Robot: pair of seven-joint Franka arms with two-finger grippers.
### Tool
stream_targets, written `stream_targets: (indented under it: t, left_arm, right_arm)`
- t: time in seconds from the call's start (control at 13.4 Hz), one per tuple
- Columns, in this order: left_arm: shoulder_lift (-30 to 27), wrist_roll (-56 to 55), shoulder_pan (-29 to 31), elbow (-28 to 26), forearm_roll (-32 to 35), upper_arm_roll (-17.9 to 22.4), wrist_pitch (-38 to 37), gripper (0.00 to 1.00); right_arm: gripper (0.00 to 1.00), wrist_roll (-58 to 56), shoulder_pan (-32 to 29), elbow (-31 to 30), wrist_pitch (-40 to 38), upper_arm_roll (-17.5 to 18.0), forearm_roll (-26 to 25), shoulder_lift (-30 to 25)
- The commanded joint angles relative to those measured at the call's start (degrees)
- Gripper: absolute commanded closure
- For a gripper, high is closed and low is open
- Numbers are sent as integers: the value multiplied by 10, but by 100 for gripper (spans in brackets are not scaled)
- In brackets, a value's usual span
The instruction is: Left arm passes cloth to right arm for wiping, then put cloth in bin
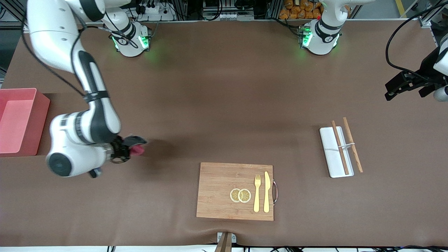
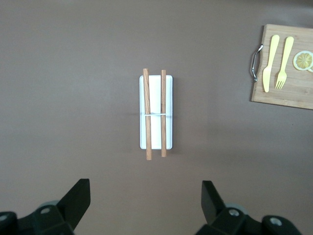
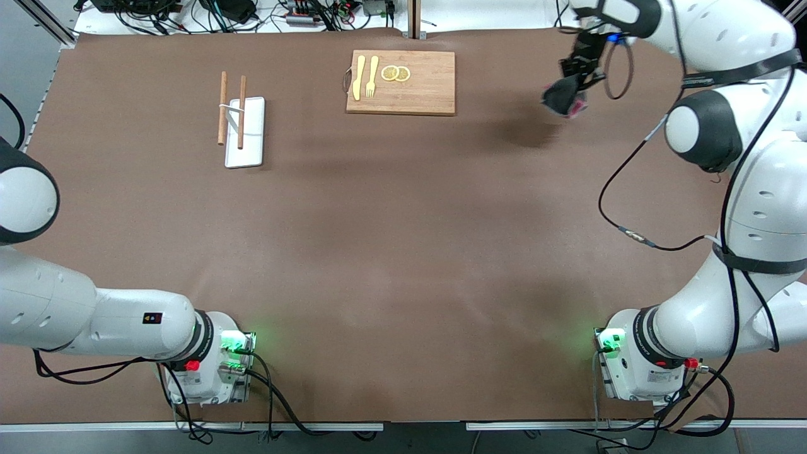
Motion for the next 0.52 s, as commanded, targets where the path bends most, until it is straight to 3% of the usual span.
stream_targets:
  t: [0.0,0.15,0.45]
  left_arm:
    - [-13,14,-1,-9,-9,5,9,0]
    - [-12,14,1,-9,-9,5,9,0]
    - [-16,14,3,-11,-9,5,3,0]
  right_arm:
    - [100,-78,-63,2,-11,9,-58,-7]
    - [100,-179,-131,2,-12,7,-64,-16]
    - [100,-396,-259,1,-41,8,-110,-83]
